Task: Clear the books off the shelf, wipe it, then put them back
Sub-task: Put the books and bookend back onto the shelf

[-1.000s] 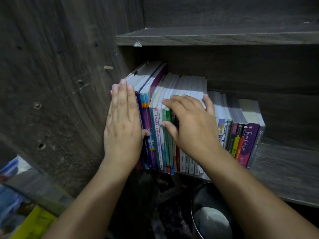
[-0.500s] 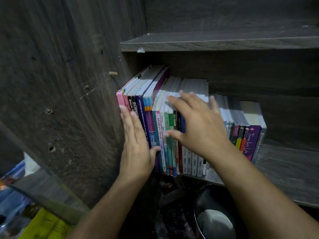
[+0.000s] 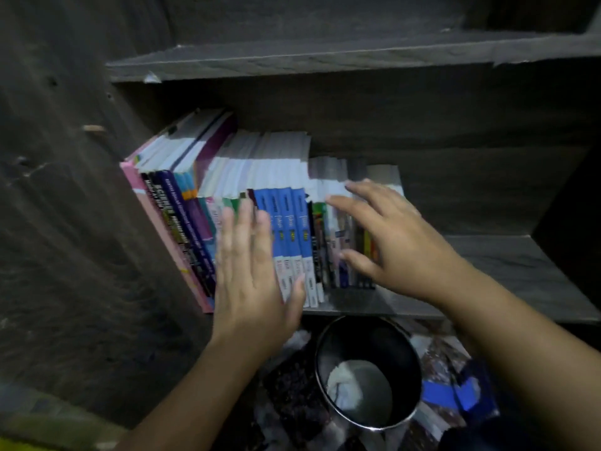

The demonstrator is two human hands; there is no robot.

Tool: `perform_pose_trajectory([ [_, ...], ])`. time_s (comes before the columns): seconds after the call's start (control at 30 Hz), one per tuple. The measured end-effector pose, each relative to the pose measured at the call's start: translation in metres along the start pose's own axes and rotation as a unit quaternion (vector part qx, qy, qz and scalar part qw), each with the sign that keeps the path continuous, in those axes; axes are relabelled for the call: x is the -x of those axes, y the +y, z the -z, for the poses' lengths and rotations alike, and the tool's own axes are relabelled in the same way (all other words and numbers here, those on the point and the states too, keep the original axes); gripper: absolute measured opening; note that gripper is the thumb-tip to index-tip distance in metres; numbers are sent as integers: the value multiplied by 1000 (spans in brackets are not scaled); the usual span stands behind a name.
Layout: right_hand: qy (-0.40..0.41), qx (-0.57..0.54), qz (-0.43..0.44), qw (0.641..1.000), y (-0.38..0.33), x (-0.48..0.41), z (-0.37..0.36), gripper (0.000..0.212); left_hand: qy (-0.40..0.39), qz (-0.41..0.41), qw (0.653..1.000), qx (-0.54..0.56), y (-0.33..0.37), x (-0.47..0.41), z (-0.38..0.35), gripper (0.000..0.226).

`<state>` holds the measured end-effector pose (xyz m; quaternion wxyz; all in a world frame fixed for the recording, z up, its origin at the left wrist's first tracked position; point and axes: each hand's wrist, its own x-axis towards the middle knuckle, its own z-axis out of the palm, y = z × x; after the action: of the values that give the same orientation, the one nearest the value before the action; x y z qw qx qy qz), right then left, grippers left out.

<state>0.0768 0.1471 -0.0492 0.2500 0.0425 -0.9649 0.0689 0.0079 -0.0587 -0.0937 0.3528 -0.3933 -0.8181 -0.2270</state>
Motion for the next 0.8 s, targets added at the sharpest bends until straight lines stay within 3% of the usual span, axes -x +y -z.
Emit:
perform_pose_trajectory([
  [0.1, -5, 31, -27, 999, 41, 58, 9, 45, -57, -87, 993, 63, 43, -12, -22, 76],
  [0.2, -62, 37, -103, 992, 73, 117, 13, 25, -104, -143, 979, 98, 83, -27, -54, 63],
  [0.33, -160, 13, -238, 958, 103, 185, 6, 22, -136, -159, 975, 70, 122, -51, -94, 61],
  [0.43, -209, -8, -319, 924, 124, 226, -22, 19, -125, -141, 982, 14, 141, -67, -118, 63],
  [0.57, -255, -20, -437, 862, 155, 262, -81, 24, -124, -28, 988, -88, 140, -81, -137, 72],
  [0.8, -242, -72, -595, 763, 184, 285, -176, 34, -139, 2, 978, -159, 134, -76, -164, 60],
])
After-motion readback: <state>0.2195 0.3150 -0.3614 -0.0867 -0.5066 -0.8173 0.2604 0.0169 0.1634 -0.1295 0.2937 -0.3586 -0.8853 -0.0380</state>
